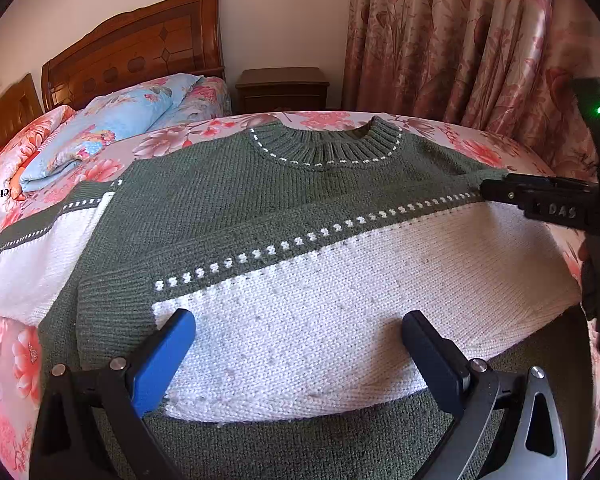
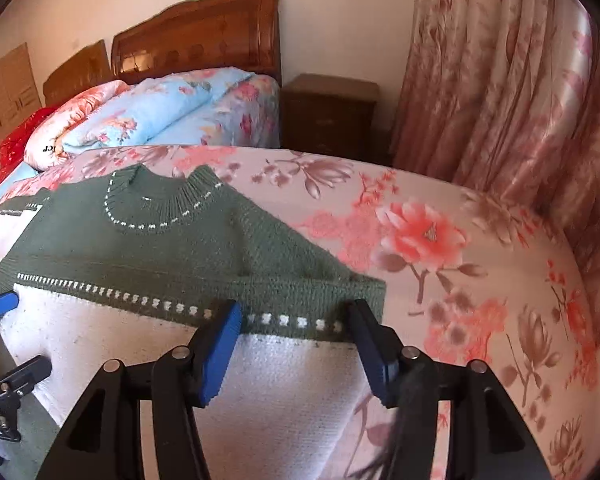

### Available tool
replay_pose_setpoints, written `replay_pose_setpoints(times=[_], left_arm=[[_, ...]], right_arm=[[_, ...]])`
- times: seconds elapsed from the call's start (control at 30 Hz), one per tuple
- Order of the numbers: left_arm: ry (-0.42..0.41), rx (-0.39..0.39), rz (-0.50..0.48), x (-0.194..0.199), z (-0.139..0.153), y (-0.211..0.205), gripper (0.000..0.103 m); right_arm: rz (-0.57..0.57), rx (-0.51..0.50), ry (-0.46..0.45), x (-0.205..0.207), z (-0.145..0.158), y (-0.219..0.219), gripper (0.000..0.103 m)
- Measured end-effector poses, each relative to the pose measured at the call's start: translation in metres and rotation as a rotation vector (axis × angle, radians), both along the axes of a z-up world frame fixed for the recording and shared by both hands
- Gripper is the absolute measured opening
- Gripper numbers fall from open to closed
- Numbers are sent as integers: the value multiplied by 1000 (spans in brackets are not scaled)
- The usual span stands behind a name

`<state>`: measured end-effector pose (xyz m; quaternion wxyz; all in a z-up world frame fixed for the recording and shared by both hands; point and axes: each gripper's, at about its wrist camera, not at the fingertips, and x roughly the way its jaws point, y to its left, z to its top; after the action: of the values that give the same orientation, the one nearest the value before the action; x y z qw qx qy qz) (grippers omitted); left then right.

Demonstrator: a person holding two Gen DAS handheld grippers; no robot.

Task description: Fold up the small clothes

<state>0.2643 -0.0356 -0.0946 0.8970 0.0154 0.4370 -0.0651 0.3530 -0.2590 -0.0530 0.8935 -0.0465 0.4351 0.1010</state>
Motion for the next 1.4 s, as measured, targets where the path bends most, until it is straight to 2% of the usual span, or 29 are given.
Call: replay_pose_setpoints(times=[0.07, 0.13, 0.2, 0.27, 0.43, 0.5, 0.63, 0.7, 0.77, 0.8, 0.87, 0.97, 1.1, 1.17, 1.33, 1.4], left_arm=[[0, -3, 2, 1, 0, 0, 103], [0, -3, 3, 1, 0, 0, 103], [0, -6, 4, 0, 0, 0, 103], [0, -7, 5, 0, 0, 0, 103], [0, -6, 5, 0, 0, 0, 103], [0, -8, 5, 0, 0, 0, 103], [7, -13, -1, 1, 0, 0, 103], [21, -6, -20, -2, 1, 3, 103], [6, -6, -2, -20, 6, 16, 103], [-14, -21, 3, -31, 10, 23, 103], [-57, -59, -13, -64, 12, 44, 103], [-47, -74, 2, -97, 7, 73, 103], [41, -114, 96, -103, -3, 106, 103], [27, -139, 111, -104, -2, 112, 103], [47, 1, 90, -101, -8, 89, 103], [46, -4, 97, -103, -9, 89, 103]], right_arm=[[-49, 32, 6, -10, 11, -1, 57], [-54, 55, -44, -35, 26, 5, 57], [-11, 62, -85, -68, 37, 20, 57], [49, 47, -83, -90, 36, 38, 57], [96, -73, 24, -129, -3, 63, 57], [75, -98, 25, -139, -9, 63, 58], [89, -33, 26, -165, -3, 72, 57], [128, -48, 32, -179, -8, 83, 57], [145, -83, 44, -191, -19, 89, 57], [135, -61, 13, -196, -20, 86, 58], [111, -26, 1, -200, -22, 79, 58], [109, -37, -4, -199, -22, 79, 60], [81, -74, -16, -196, -24, 83, 69], [72, -64, -12, -196, -25, 81, 71], [73, -41, -8, -195, -24, 74, 74], [86, -33, -12, -196, -25, 72, 74]])
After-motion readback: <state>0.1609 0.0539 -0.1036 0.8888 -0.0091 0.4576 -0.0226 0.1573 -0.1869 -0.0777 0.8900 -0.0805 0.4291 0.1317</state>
